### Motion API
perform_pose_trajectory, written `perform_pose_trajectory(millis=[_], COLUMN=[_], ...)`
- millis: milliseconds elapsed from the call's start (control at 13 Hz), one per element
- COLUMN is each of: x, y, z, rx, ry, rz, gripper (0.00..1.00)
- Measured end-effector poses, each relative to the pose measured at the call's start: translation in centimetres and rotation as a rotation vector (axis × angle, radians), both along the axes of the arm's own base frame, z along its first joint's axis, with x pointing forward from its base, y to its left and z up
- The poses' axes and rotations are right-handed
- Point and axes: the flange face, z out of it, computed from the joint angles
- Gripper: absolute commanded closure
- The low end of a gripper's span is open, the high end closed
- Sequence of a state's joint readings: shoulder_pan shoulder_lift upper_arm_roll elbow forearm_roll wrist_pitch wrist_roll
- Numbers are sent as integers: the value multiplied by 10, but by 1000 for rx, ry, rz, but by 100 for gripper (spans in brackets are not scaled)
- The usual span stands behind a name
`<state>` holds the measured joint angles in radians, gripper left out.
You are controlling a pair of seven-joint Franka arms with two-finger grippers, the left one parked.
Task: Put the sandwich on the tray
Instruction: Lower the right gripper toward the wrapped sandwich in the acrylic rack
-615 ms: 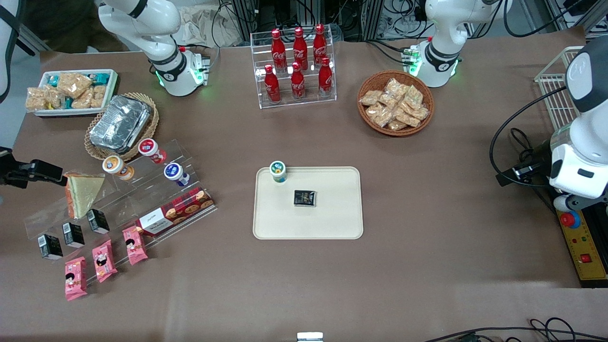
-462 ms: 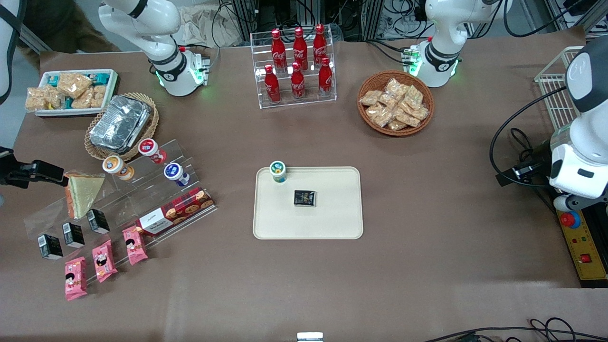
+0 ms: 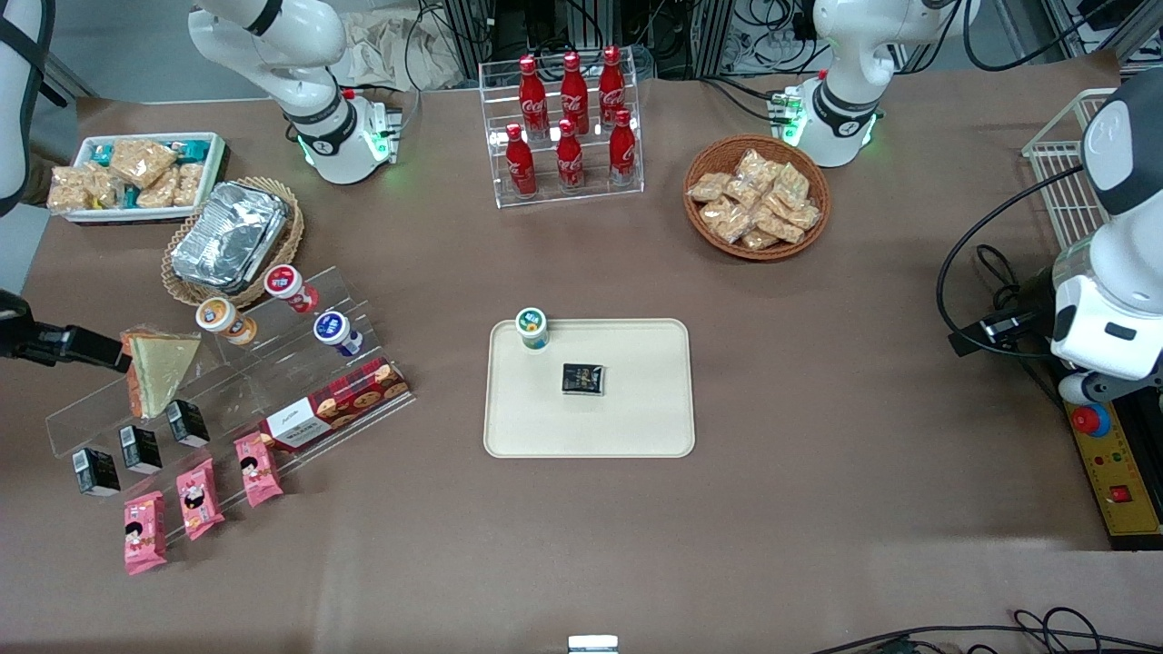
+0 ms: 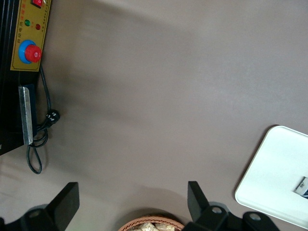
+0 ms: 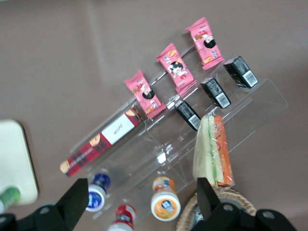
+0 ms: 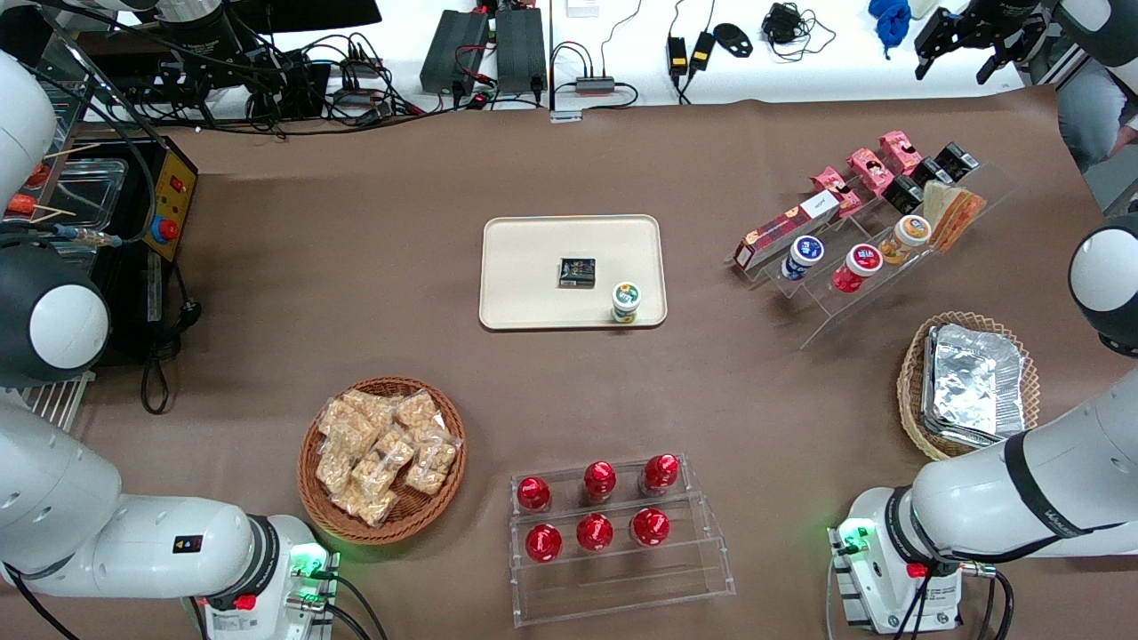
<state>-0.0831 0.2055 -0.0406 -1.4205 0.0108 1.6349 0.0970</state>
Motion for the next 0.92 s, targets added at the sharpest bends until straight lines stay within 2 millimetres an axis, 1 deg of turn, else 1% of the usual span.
perform_pose_trajectory(millis=[154, 231, 385, 538, 615, 923], x=[1, 1, 1, -2, -3, -7], y=[-6, -12, -35, -58, -65, -78], z=[-3, -5, -11, -24, -32, -61], rx=[-38, -43, -45, -44, -44, -41], ry=[6, 6, -1, 13, 16, 37], rz=[-29, -38, -61, -93, -105, -158], gripper=[1, 1, 1, 1, 1, 1])
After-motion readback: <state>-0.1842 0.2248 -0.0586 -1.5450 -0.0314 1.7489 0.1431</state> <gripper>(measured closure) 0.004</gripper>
